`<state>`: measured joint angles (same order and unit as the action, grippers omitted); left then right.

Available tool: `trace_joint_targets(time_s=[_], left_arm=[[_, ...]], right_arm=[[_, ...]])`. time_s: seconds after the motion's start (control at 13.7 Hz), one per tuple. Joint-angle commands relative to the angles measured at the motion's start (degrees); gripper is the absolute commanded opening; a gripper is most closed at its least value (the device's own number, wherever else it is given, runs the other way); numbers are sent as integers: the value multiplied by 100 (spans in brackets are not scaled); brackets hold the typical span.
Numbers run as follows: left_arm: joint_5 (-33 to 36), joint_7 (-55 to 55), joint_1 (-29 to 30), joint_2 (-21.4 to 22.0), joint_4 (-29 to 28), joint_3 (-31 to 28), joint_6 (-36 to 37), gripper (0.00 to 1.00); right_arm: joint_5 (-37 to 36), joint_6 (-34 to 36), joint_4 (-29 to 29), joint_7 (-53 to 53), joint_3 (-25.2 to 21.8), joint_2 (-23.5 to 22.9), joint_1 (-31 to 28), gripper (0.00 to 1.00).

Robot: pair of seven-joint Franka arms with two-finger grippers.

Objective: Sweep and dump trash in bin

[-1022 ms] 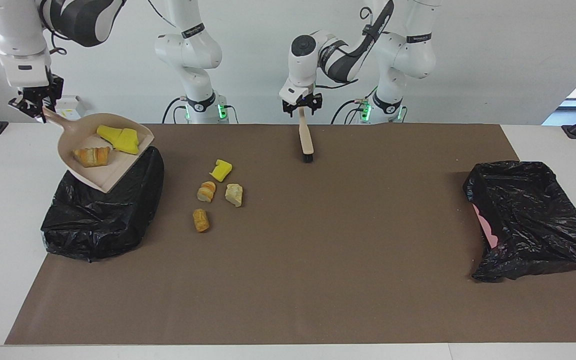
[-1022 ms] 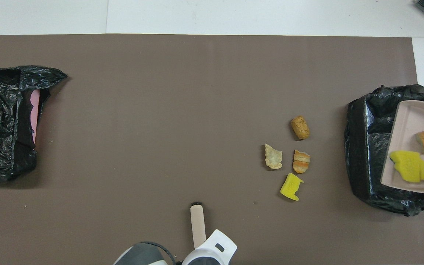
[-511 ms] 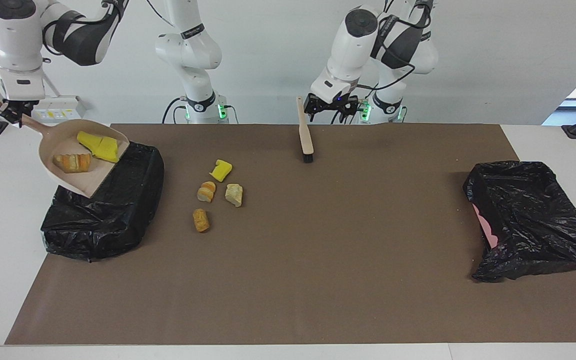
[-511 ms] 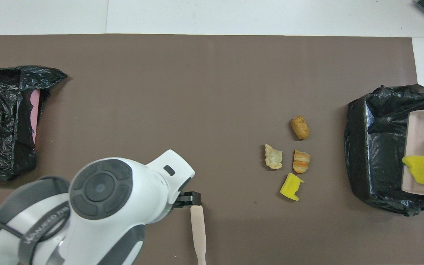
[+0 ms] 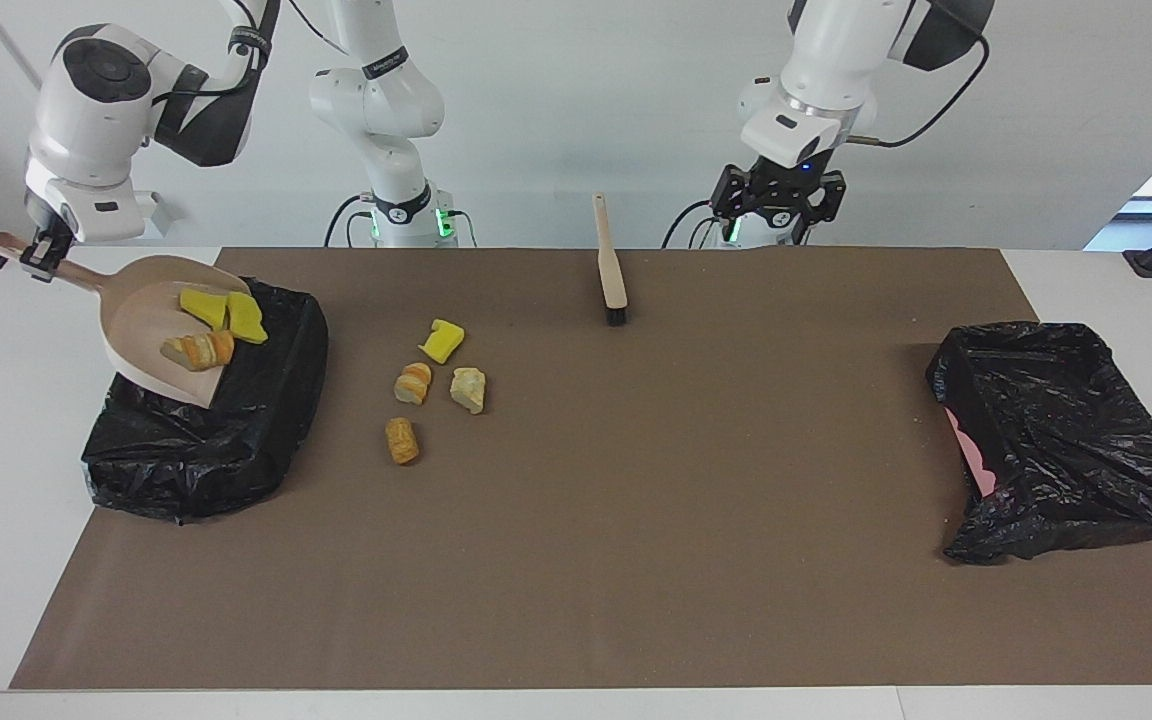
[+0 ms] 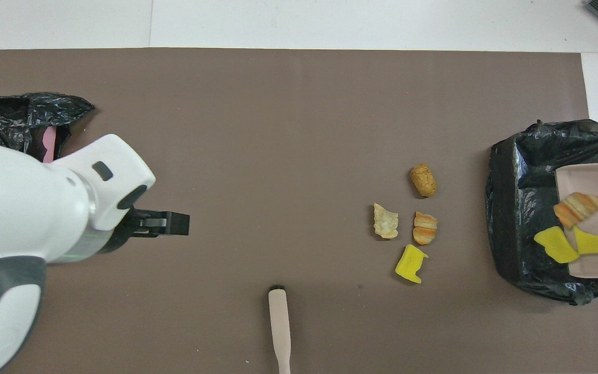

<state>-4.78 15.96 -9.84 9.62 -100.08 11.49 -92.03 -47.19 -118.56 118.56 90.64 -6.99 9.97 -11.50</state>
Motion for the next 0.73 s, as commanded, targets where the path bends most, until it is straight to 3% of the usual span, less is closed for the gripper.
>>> trace_joint_targets(time_s=[0.0,0.22,0.44,0.66], left_arm=[[65,-522,508,-127,672,63,632,100],[100,-1120,860,-267,998,55,1037,100],[100,-1359,1107,-688,1718,46,1468,100],[126,-1875,1343,-716,1808,37,1443,100]], right_arm=[[-396,-176,184,190,14,146,86,0],[-650,-281,308,199,14,234,104,0],[-1028,-290,299,208,5,278,96,0],[-1328,-308,273,156,49,366,192,0]])
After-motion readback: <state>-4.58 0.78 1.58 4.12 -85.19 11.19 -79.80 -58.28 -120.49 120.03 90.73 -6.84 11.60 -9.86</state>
